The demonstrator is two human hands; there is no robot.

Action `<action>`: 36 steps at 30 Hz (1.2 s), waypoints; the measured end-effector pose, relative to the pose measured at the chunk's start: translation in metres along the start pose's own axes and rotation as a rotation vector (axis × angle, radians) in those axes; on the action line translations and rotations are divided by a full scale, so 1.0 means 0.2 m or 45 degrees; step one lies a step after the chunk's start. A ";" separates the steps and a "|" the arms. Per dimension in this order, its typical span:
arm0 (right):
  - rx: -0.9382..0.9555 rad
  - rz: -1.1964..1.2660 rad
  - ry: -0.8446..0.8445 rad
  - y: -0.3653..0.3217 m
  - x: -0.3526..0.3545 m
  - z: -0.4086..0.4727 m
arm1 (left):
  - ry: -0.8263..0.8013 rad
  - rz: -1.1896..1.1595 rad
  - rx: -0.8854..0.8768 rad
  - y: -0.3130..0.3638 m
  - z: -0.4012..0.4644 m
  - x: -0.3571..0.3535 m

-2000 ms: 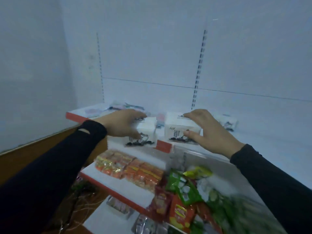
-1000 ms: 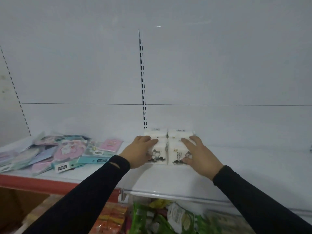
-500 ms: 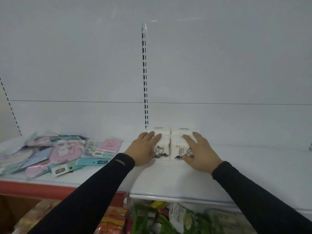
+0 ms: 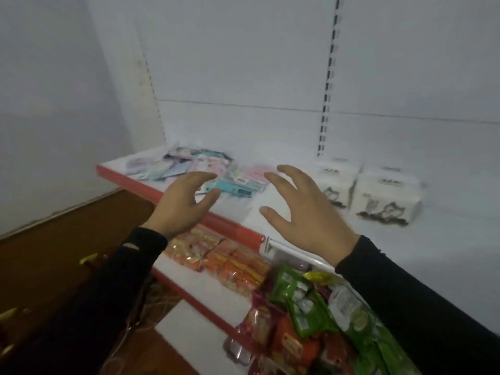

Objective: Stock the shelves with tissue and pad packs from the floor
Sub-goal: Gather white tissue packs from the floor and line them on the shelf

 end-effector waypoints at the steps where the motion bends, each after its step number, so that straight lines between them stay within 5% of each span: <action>1: 0.056 0.053 -0.023 -0.07 -0.06 0.01 | 0.040 0.081 0.063 -0.07 -0.11 0.07; 11: 0.476 0.379 -0.317 -0.93 -0.71 -0.18 | 0.108 0.698 0.830 -0.53 -1.57 0.76; 20: 0.635 0.523 -0.744 -1.63 -1.28 -0.58 | -0.027 0.669 1.249 -0.80 -2.52 0.96; 28: 0.718 0.422 -1.198 -1.94 -1.86 -1.03 | -0.316 0.467 1.495 -1.14 -3.06 0.76; 36: 0.803 0.359 -1.608 -1.92 -2.80 -1.68 | -0.531 0.372 1.643 -1.58 -3.67 0.01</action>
Point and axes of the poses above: each hand's wrist, its own z-axis towards the middle knuckle, its own x-axis out of the back of the hand, y = z × x, the point moved 3 cm from there along z, towards the middle knuckle, and after that the axes turned 6 degrees about y, right-handed, at the moved point
